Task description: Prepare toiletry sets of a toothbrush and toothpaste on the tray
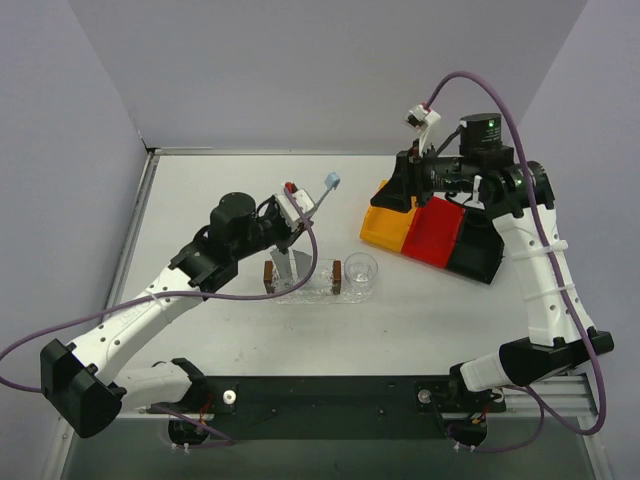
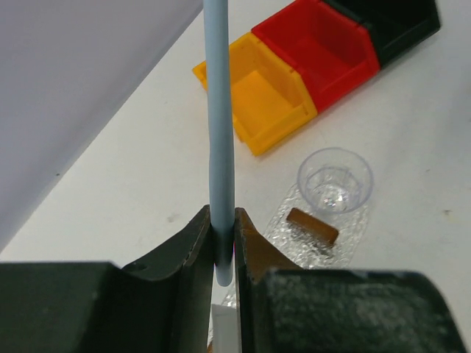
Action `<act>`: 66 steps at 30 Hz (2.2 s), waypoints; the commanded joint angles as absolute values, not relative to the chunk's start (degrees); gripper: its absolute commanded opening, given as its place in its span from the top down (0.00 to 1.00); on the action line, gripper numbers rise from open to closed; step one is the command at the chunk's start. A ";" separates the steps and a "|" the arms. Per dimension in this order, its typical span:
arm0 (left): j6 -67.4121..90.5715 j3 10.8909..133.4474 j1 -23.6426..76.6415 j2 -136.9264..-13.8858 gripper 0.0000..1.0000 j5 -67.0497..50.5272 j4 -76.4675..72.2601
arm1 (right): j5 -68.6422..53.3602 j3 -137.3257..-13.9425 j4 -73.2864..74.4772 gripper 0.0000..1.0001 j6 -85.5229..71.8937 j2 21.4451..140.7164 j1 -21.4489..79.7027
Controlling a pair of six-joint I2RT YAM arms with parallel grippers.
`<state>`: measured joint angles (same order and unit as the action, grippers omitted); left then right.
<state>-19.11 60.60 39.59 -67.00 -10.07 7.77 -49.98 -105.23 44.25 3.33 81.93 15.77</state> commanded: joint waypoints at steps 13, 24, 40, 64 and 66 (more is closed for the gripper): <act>7.03 63.99 38.41 -70.22 1.00 -33.92 -5.62 | -42.98 -93.96 23.38 0.56 4.31 73.39 29.88; 10.72 62.05 38.32 -70.22 1.00 -39.46 -10.02 | -39.64 -92.81 17.93 0.57 1.93 76.46 32.34; 10.37 60.56 38.41 -70.14 1.00 -39.99 -10.99 | -39.99 -93.34 16.87 0.70 1.06 77.61 33.22; 6.59 59.59 37.53 -68.29 0.49 -34.19 -8.18 | -33.23 -93.08 18.72 1.00 5.18 76.38 34.45; 5.45 59.76 36.92 -67.33 0.22 -32.61 -6.86 | -31.91 -92.64 18.72 1.00 5.89 76.20 34.45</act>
<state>7.11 59.16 38.11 -70.04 -35.66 -7.11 -36.14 -92.55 20.49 2.50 77.43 34.17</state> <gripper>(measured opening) 0.630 0.052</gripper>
